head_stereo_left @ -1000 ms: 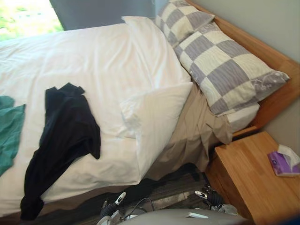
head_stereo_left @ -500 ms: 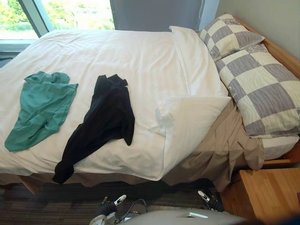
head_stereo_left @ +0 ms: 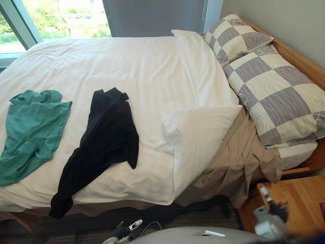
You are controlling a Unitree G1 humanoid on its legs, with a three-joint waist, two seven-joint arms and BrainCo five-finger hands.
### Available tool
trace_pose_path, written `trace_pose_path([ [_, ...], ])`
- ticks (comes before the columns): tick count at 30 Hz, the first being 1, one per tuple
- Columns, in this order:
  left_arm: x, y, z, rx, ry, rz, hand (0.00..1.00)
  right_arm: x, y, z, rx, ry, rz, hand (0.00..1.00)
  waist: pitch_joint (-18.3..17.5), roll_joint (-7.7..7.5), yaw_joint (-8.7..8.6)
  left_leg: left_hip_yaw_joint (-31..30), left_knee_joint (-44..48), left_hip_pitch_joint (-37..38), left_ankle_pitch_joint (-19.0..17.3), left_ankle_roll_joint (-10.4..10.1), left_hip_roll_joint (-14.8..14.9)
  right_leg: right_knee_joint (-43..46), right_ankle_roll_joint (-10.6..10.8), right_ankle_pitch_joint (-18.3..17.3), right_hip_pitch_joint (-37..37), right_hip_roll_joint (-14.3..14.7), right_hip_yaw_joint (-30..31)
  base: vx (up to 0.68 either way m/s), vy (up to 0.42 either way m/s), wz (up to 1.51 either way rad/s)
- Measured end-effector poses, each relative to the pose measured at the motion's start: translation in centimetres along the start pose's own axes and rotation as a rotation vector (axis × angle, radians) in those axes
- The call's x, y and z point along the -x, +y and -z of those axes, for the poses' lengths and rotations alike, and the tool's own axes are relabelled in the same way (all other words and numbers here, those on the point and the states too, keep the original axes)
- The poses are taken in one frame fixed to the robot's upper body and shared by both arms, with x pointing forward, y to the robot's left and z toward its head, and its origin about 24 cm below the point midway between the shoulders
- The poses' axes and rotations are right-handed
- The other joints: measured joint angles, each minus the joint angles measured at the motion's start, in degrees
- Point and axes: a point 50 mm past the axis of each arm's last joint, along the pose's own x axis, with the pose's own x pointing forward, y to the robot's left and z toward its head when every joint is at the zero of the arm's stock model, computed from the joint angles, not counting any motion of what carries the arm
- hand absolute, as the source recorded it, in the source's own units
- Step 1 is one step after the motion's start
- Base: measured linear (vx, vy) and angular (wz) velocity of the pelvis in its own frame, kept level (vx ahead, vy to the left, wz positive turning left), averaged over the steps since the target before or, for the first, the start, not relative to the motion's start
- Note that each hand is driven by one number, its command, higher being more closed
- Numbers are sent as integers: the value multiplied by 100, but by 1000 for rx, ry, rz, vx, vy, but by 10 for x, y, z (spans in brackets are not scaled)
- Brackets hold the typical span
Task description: Tidy the bed and pick cloth on bed and put in laundry
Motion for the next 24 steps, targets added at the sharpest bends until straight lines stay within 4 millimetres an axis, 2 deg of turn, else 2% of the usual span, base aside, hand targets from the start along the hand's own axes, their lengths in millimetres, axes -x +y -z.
trace_pose_path([
  [2, 2, 0, 2, -13, 0, 3, 0, -5, 0, -35, 30, -144, -18, 0, -35, 21, -22, -4, 1, -70, 62, -23, 54, -111, -11, 88, -3, 41, 0, -13, -103, 4],
  [3, 3, 1, 5, -16, -1, 4, 0, -5, 4, -70, 80, -290, -58, 0, -33, 18, -66, -3, 0, -123, 99, -36, 108, -170, -8, 128, -23, 100, 2, -31, -114, 4],
  [4, 4, 2, 6, -15, 0, 2, 0, -4, 8, -82, 106, -341, -82, 0, -41, 13, -69, 0, 1, -142, 100, -37, 126, -187, -6, 131, -36, 118, 5, -38, -113, -1],
  [6, 6, 5, 6, -19, -5, -4, 0, 7, 26, -119, 190, -498, -182, 0, -41, 5, -67, 1, 31, -223, 130, -37, 158, -232, 14, 144, -100, 156, 15, -66, -106, -6],
  [7, 6, 4, 5, -19, -8, -3, 0, 15, 37, -133, 245, -569, -237, 0, -41, 2, -67, -1, 31, -265, 135, -34, 169, -258, 14, 144, -117, 170, 15, -92, -102, 0],
  [8, 6, 4, 5, -20, -10, -3, 0, 19, 43, -138, 267, -595, -265, 0, -40, -3, -62, -2, 30, -280, 140, -27, 171, -275, 14, 144, -119, 174, 16, -103, -69, 2],
  [9, 6, 5, 4, -21, -15, -3, 0, 28, 60, -146, 315, -646, -347, 0, -32, -15, -52, -1, 7, -301, 138, -24, 168, -328, 16, 144, -117, 179, 22, -116, -55, -2],
  [11, 6, 3, 4, -19, -17, -1, 0, 36, 81, -149, 351, -673, -450, 0, -26, -25, -23, -8, -1, -326, 102, -60, 150, -417, 30, 130, -110, 195, 95, -120, -46, -9],
  [12, 6, 5, 4, -20, -18, -7, 0, 42, 98, -149, 363, -679, -541, 0, -35, -38, -4, -3, -3, -394, 112, -47, 86, -571, 63, 61, -117, 177, 208, -112, -41, -12],
  [13, 7, 10, 1, -27, -24, -17, 0, 49, 116, -148, 378, -681, -638, 0, -39, -142, 6, -2, -6, -472, 145, -1, -15, -723, 96, -101, -113, 98, 274, -115, -41, -9],
  [14, 7, 12, -1, -30, -26, -22, 0, 52, 126, -149, 389, -684, -686, 0, -20, -207, 4, -10, -7, -504, 171, 17, -59, -785, 157, -190, -108, 59, 304, -110, -36, 6],
  [16, 6, 13, 4, -31, 10, -24, 0, 51, 148, -139, 449, -643, -791, 0, 47, -138, 17, -187, -8, -503, 294, 52, -92, -751, 135, -209, -109, 79, 170, -94, -13, 29],
  [20, 5, 12, 10, -47, 45, -19, 0, 41, 170, -123, 552, -559, -841, 0, -18, -41, 48, -525, -7, -682, 402, 171, -156, -760, 142, -218, -90, 26, -140, -12, 4, 44],
  [24, 5, 16, 13, -58, 66, -28, 0, 45, 204, -119, 697, -563, -909, 0, -11, -48, 111, -770, -5, -818, 439, 219, -216, -778, 132, -160, -64, 1, -337, 57, 8, 32],
])
